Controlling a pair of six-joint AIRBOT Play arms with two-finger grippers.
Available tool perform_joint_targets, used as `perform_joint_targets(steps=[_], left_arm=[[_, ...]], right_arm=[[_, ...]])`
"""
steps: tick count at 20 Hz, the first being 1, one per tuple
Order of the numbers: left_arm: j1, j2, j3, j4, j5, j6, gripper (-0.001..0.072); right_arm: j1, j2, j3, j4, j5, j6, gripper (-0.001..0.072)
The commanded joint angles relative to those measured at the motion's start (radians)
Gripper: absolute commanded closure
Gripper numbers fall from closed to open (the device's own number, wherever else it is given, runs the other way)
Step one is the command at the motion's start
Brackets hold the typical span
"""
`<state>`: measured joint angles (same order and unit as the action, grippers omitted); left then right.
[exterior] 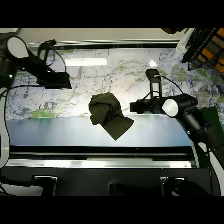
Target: Fold the clothes and pants, and hang the long-sleeved shirts on hangers.
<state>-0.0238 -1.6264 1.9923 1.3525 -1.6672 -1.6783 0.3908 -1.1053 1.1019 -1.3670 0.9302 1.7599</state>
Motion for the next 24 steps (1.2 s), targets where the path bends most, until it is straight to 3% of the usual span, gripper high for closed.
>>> perform_joint_targets(steps=[1, 3, 4, 6, 8, 11, 18, 19, 20, 22, 24], left_arm=[[0.068, 0.01, -0.006, 0.006, 0.004, 0.006, 0.0252], [0.068, 0.0, -0.006, 0.006, 0.018, 0.006, 0.0251], [0.066, -0.007, -0.006, 0.006, 0.018, 0.005, 0.0251], [0.066, -0.028, -0.006, 0.006, 0.014, -0.032, 0.0246], [0.066, -0.055, -0.006, 0.006, 0.014, -0.039, 0.015], [0.067, -0.087, -0.006, 0.006, 0.016, -0.039, 0.0151], [0.069, -0.155, -0.006, 0.006, 0.018, -0.039, 0.0151], [0.069, -0.166, -0.006, 0.003, 0.023, -0.039, 0.0152], [0.069, -0.18, -0.006, -0.008, 0.044, -0.038, 0.0152], [0.068, -0.222, -0.006, -0.085, 0.108, -0.026, 0.0152], [0.066, -0.285, -0.006, -0.211, 0.196, -0.005, 0.0153]], right_arm=[[-0.059, 0.017, 0.007, 0.156, -0.002, 0.129, 0.0552], [-0.184, 0.008, -0.018, 0.172, 0.035, 0.193, 0.0326], [-0.258, -0.006, -0.056, 0.232, 0.036, 0.182, 0.0272], [-0.363, -0.051, -0.157, 0.406, 0.029, 0.06, 0.027], [-0.391, -0.117, -0.232, 0.536, 0.031, -0.1, 0.0224], [-0.36, -0.226, -0.246, 0.687, 0.014, -0.291, 0.0226], [-0.221, -0.393, -0.246, 0.711, -0.132, -0.305, 0.0234], [-0.208, -0.396, -0.246, 0.716, -0.152, -0.306, 0.0248], [-0.2, -0.396, -0.246, 0.719, -0.166, -0.306, 0.035], [-0.2, -0.393, -0.246, 0.723, -0.174, -0.306, 0.0676], [-0.201, -0.378, -0.246, 0.721, -0.178, -0.306, 0.0684]])
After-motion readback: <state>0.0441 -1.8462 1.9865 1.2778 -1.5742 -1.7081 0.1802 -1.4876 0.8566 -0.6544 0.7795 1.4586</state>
